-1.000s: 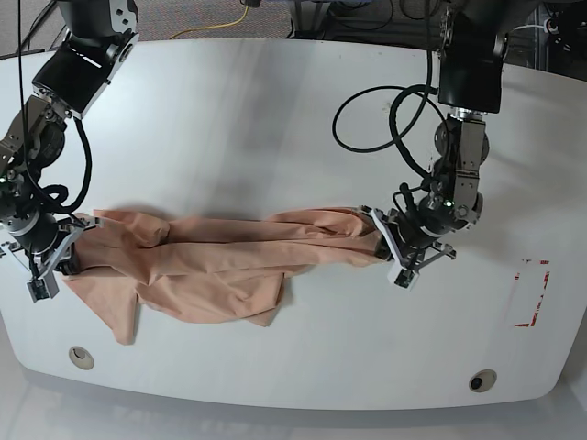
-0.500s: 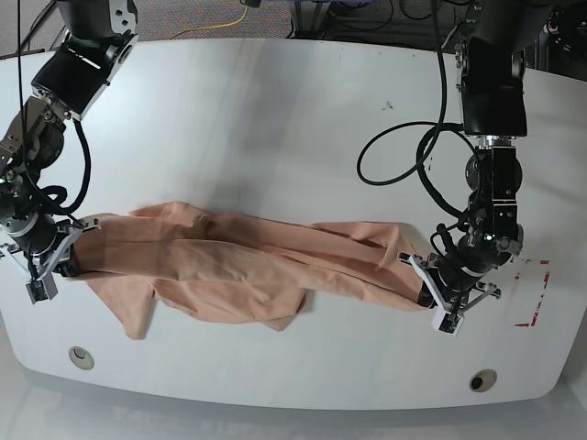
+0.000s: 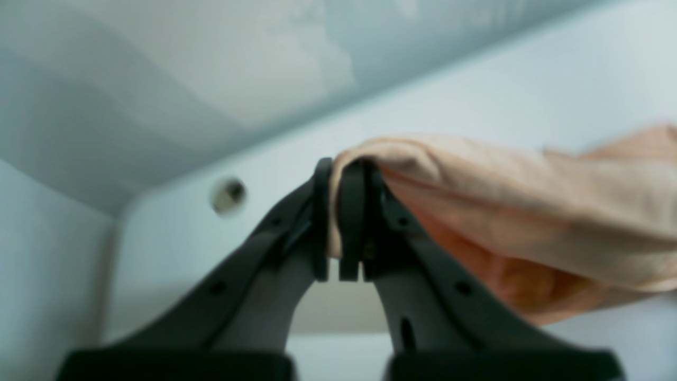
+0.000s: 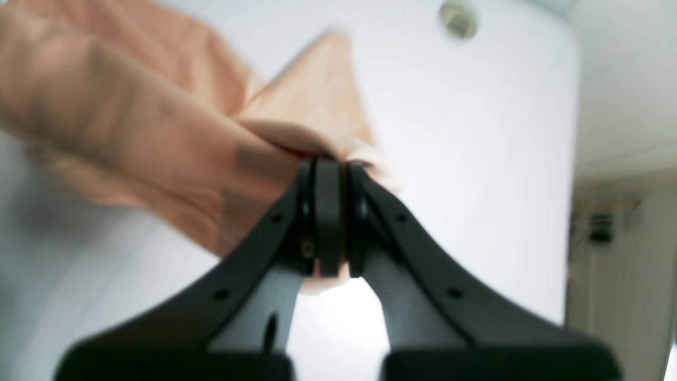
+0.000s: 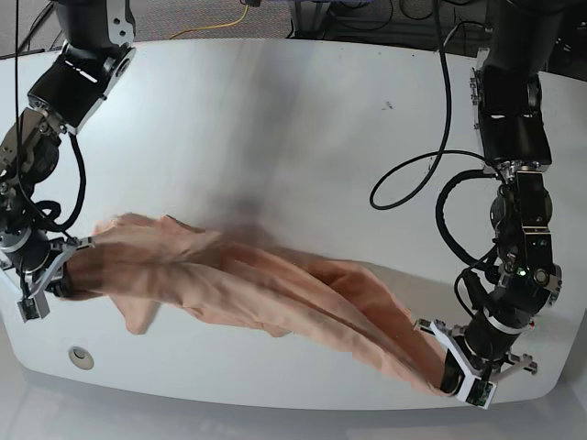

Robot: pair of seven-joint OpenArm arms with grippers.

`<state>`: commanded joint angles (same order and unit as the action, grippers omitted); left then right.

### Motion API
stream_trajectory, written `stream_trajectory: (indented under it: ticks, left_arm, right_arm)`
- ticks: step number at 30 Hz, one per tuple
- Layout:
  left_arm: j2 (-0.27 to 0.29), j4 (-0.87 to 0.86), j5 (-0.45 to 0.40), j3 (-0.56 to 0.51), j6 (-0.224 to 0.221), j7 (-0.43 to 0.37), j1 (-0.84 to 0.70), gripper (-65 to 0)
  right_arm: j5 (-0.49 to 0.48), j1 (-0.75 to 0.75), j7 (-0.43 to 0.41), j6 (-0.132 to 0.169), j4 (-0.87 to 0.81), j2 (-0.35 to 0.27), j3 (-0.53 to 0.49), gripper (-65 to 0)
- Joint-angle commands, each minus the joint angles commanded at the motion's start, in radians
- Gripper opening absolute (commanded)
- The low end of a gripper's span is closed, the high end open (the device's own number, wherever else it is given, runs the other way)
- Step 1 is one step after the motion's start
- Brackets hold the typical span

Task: Layout the t-shirt on the table in an organized manner, then fold the t-shirt properly

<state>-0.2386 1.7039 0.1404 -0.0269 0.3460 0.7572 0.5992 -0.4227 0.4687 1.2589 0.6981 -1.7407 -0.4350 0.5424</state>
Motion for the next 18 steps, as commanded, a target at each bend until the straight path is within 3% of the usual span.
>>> stream_trajectory:
  ticks: [6,13,18]
  left_arm:
    - [0.003,0.104,-0.061,0.003,0.000,0.003,0.031,-65.0]
    - [0.000,0.176,-0.068,0.012,-0.002,0.005,0.117,-65.0]
    - [-0.002,0.158,-0.069,0.040,0.002,0.009,0.262,-65.0]
  right_arm:
    - [0.005,0.147,0.000,0.000,0.107,-0.035,-0.054,-64.8]
    - [0.003,0.298,0.000,0.000,0.201,-0.043,-0.071,-64.8]
    - [0.005,0.440,0.000,0.000,0.265,-0.063,-0.178,-64.8]
